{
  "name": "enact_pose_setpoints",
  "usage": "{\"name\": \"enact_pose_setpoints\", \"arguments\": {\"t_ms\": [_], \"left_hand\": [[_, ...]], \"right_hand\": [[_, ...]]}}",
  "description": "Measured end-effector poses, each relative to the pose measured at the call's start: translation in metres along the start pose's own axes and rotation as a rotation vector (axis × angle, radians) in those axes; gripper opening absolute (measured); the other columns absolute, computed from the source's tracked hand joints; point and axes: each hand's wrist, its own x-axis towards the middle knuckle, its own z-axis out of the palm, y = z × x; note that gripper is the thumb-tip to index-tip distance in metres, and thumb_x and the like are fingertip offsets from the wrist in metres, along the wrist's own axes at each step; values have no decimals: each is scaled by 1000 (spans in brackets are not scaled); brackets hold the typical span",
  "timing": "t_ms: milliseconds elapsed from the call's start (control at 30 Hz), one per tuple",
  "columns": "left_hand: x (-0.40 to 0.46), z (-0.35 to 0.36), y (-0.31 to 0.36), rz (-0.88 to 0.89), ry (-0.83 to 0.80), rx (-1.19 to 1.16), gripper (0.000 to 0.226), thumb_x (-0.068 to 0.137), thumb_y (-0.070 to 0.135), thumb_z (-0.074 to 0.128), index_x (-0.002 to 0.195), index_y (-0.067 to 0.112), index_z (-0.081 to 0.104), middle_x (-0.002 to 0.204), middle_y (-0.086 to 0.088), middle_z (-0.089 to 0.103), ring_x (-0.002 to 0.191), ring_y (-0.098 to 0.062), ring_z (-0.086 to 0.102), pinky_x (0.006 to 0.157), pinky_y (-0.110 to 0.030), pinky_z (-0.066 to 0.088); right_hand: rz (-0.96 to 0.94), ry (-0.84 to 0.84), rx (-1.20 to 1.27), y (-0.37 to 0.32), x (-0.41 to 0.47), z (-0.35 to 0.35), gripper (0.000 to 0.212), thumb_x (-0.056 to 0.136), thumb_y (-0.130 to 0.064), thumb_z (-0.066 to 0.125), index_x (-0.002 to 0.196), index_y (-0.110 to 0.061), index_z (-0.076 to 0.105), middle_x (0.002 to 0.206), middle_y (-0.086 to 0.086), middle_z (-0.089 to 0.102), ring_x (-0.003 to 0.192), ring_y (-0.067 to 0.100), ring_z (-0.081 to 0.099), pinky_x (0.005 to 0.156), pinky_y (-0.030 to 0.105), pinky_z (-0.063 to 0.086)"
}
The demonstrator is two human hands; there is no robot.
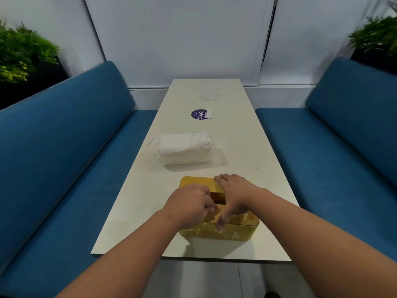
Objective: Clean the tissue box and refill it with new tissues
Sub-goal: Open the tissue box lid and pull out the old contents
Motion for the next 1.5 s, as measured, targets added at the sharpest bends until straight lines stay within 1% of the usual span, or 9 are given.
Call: {"name": "enact_pose_setpoints", "arguments": {"t_ms": [100, 267, 400, 600, 800, 900, 1033, 1200, 1500], "left_hand": [[-13, -5, -13, 5, -50, -31, 25, 91, 51, 54, 105, 42, 72, 96, 18, 56, 96, -5, 48, 77, -31, 45], [-6, -5, -5, -22, 21, 0, 27, 93, 51, 51, 108, 42, 71, 99, 18, 57, 96, -7, 49, 76, -30, 45], [-16, -4, -2, 18, -43, -21, 25, 93, 49, 53, 108, 41, 71, 99, 18, 56, 95, -4, 47, 77, -29, 44], [-38, -13, -36, -179, -15, -83, 23, 93, 49, 53, 109, 45, 70, 94, 21, 54, 90, -3, 49, 75, -25, 46], [-24, 8, 19, -106, 38, -62, 28, 95, 50, 48, 115, 45, 66, 98, 18, 53, 96, -6, 48, 75, -25, 41], [-33, 7, 7, -177, 49, -85, 30, 95, 53, 46, 114, 43, 67, 95, 19, 50, 92, -4, 48, 71, -23, 38], [-45, 4, -13, -269, 51, -84, 31, 95, 54, 44, 112, 43, 68, 92, 19, 48, 90, -4, 47, 70, -23, 39], [-32, 10, 15, -169, 46, -56, 31, 95, 53, 46, 114, 43, 68, 96, 19, 50, 92, -5, 48, 72, -23, 39], [-17, -12, -50, -339, 44, -8, 32, 95, 53, 46, 111, 39, 70, 100, 14, 55, 94, -10, 52, 75, -29, 47]], "right_hand": [[-2, -4, 0, 1, 1, 1, 141, 48, -72, 81, 155, -20, 6, 161, -1, 13, 145, 26, 16, 117, 43, 20], [-5, 0, -3, 0, 1, 0, 140, 48, -71, 81, 155, -20, 7, 160, 0, 15, 144, 26, 18, 117, 43, 20], [-13, 2, -3, 1, 0, 0, 139, 48, -72, 81, 155, -20, 7, 160, 0, 15, 145, 26, 17, 117, 43, 20], [-23, -22, 59, 19, -4, -2, 144, 48, -73, 81, 156, -22, -1, 163, -2, 3, 149, 26, 3, 120, 45, 10], [10, -27, 11, 18, -5, 2, 139, 49, -68, 84, 155, -22, 7, 160, -2, 15, 145, 26, 18, 116, 43, 23], [21, -33, 29, 17, -5, 1, 138, 47, -67, 85, 154, -23, 10, 159, -2, 19, 143, 25, 22, 114, 44, 29], [27, -39, 41, 17, -5, 0, 138, 47, -66, 86, 154, -24, 10, 159, -2, 19, 142, 25, 22, 113, 44, 30], [36, -46, 23, 16, -5, -1, 139, 47, -66, 85, 155, -24, 7, 160, -3, 17, 144, 26, 20, 114, 44, 28], [28, -45, 37, 17, -5, -1, 139, 47, -66, 86, 155, -24, 8, 159, -3, 18, 143, 26, 21, 113, 45, 30]]}}
